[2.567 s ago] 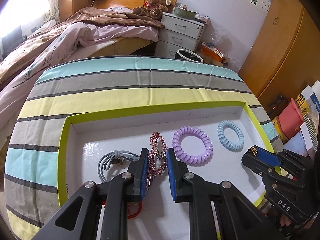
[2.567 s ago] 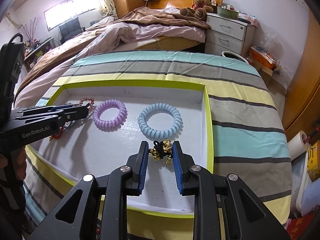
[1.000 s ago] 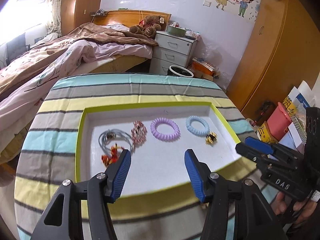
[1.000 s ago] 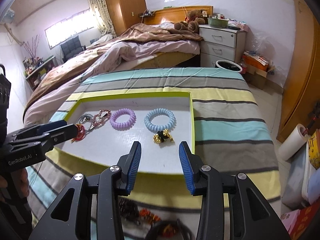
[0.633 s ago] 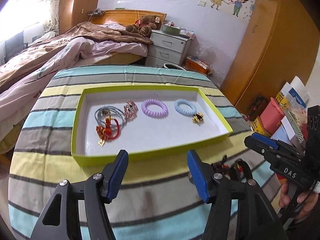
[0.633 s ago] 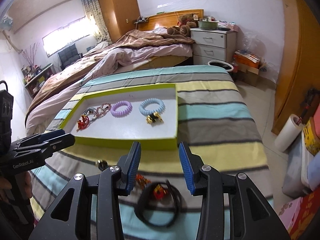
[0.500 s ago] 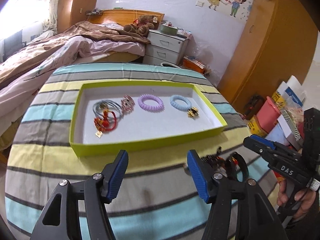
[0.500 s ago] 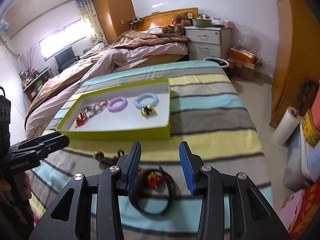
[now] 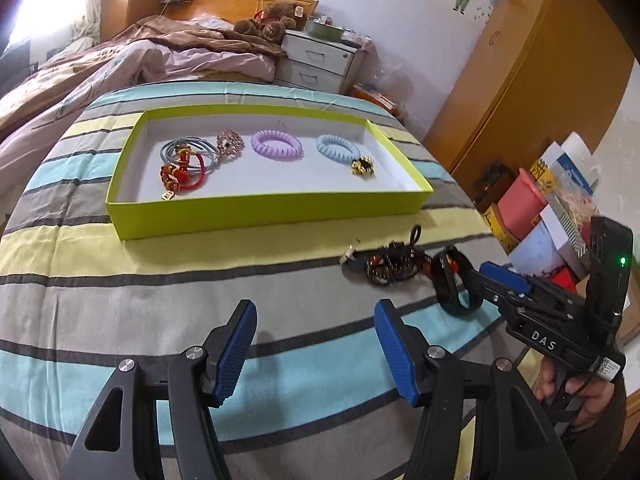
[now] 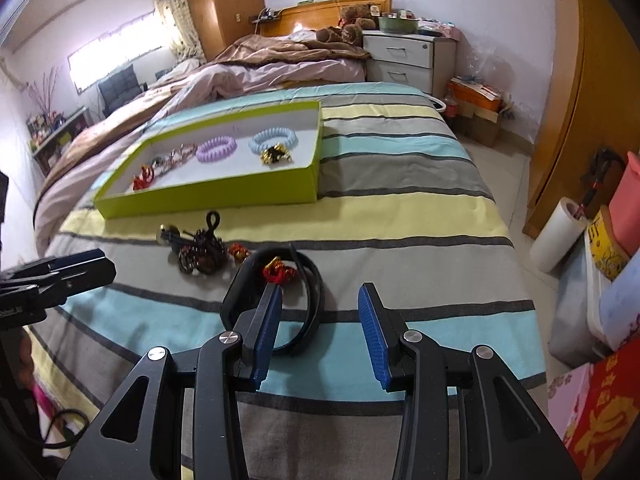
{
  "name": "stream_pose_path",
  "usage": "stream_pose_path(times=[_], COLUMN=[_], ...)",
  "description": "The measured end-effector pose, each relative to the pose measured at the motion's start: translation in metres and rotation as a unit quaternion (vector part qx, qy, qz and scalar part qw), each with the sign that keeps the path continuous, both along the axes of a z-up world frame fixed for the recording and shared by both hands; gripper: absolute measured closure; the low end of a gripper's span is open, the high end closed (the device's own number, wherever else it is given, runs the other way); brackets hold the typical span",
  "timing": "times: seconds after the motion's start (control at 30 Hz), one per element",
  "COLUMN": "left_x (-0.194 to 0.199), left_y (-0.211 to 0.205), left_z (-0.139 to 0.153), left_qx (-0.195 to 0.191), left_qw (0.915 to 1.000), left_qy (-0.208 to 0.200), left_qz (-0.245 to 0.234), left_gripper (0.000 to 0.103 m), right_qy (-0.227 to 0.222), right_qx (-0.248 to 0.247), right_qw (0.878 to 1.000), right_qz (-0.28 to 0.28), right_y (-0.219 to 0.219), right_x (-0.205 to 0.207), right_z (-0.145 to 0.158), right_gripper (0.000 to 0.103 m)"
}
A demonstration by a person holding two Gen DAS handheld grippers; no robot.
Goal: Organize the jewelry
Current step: 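Grasp the black elastic loop with the right tool, then close the left tool on the black cord with teal bead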
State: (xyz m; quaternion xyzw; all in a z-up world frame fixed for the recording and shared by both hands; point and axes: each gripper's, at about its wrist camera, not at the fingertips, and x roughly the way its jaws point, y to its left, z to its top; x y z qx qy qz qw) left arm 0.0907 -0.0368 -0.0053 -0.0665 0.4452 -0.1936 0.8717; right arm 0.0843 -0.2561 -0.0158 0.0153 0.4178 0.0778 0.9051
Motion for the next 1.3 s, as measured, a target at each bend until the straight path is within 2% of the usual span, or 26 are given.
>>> stream_pose_path(times=[0.27,0.33,0.63,0.83,1.0,1.13,1.3], left_x=[-0.002,-0.002,-0.001,0.003,0.015,0.023,0.033], left_y=[0.002,0.002,-0.002,-0.010,-0.018,-0.032,-0.045], left_z=[-0.005,-0.005,-0.006,-0.003,0.002,0.004,-0.001], left_qx=[-0.007,-0.008,-0.006,0.007,0.017,0.044,0.061], left_qw=[0.9999,0.9999,0.9999,1.0000,0.9998,0.9986,0.9978], left_qy=[0.010,0.010,0.011,0.002,-0.011,-0.027,-0.022], left_qz=[0.007,0.009,0.006,-0.002,0.000,-0.008,-0.016], left_gripper=[0.042,0.042,0.042,0.042,0.042,0.042,0.042], right_qy=[0.004,0.004,0.001,-0.009,-0.016,-0.024,-0.030], right_qx=[-0.009,-0.009,-0.002,0.000,0.020,0.028,0.038], right_qw=[1.000,1.000,1.000,1.000,0.999,0.999,0.999], right_qz=[0.003,0.003,-0.002,-0.008,-0.018,-0.021,-0.024], right_y=[0.006,0.006,0.004,0.002,-0.008,-0.012,-0.017], right_x=[0.000,0.000,0.000,-0.001,-0.004,-0.007,-0.010], right_z=[-0.007,-0.006,-0.007,-0.005,-0.002,0.002,0.006], right_gripper=[0.063,0.076,0.093,0.094,0.094,0.094,0.094])
